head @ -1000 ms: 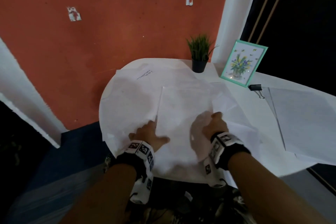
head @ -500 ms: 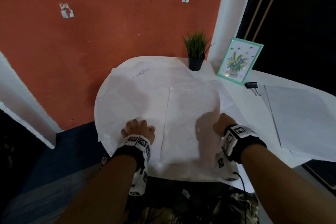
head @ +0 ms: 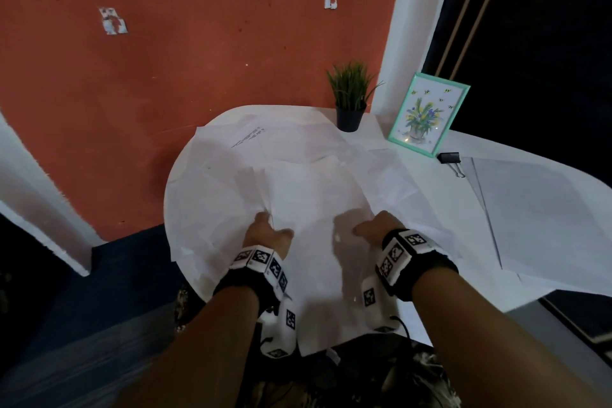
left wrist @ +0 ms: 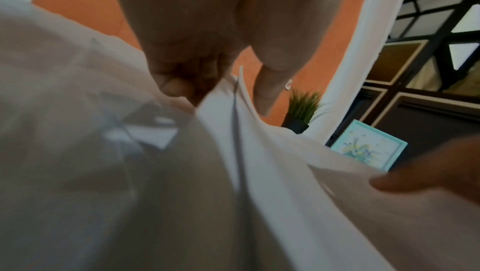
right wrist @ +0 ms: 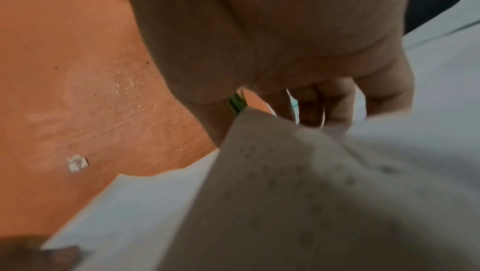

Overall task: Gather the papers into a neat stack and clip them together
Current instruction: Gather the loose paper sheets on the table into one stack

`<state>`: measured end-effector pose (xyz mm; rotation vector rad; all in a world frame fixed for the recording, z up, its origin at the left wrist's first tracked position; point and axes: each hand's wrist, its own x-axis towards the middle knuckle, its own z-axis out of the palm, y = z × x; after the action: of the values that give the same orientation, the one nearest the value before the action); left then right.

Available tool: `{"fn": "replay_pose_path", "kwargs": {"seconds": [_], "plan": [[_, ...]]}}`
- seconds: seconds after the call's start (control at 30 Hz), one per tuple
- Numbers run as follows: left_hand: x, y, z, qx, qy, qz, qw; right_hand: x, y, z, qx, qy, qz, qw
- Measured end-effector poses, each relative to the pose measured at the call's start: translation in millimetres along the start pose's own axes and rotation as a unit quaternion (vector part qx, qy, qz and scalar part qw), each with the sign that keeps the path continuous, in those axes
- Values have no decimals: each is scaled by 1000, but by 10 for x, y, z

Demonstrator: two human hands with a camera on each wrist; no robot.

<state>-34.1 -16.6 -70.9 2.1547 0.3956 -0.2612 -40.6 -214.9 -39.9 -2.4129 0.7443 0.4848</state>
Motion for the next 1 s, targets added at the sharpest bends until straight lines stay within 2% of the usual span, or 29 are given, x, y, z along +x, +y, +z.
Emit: {"fn": "replay_pose_path", "kwargs": {"seconds": [0.03,0.1,0.2,0.33,0.4,0.47,0.5,0.6,0.73,0.83,0.9,1.0], "plan": [[-1,-7,-13,-27,10,-4,1000,-8,30,-2,-4,19,6,1000],[-19,-27,-19,-48,9,-5,999,-19,55,63,2,-1,-1,1000],[-47,-20,14,-60,7,21,998,-52,73,142,74,-50,-18,996],[-29,37,-79,-98,24,75,992,62,307,61,202,-64,-38,977],[-26,90,-127,-154,30,94,983,-11,381,13,248,-68,-42,965],[-57,153,-102,-187,17,103,977,-15,428,27,231,-55,-69,969],[-75,177,-59,-181,3,106,978,-9,439,38,194,-23,-89,977],[-107,166,91,-67,-43,108,991,-18,544,-1,180,94,-126,971],[-48,84,216,99,-59,183,976,66,858,-307,209,171,-124,955],[-32,67,229,256,-82,170,948,130,1149,-717,229,165,-84,956],[-43,73,232,305,-103,165,932,175,1418,-1017,218,168,-54,960],[-57,89,246,362,-125,156,910,221,1790,-1437,148,219,-33,964]]}}
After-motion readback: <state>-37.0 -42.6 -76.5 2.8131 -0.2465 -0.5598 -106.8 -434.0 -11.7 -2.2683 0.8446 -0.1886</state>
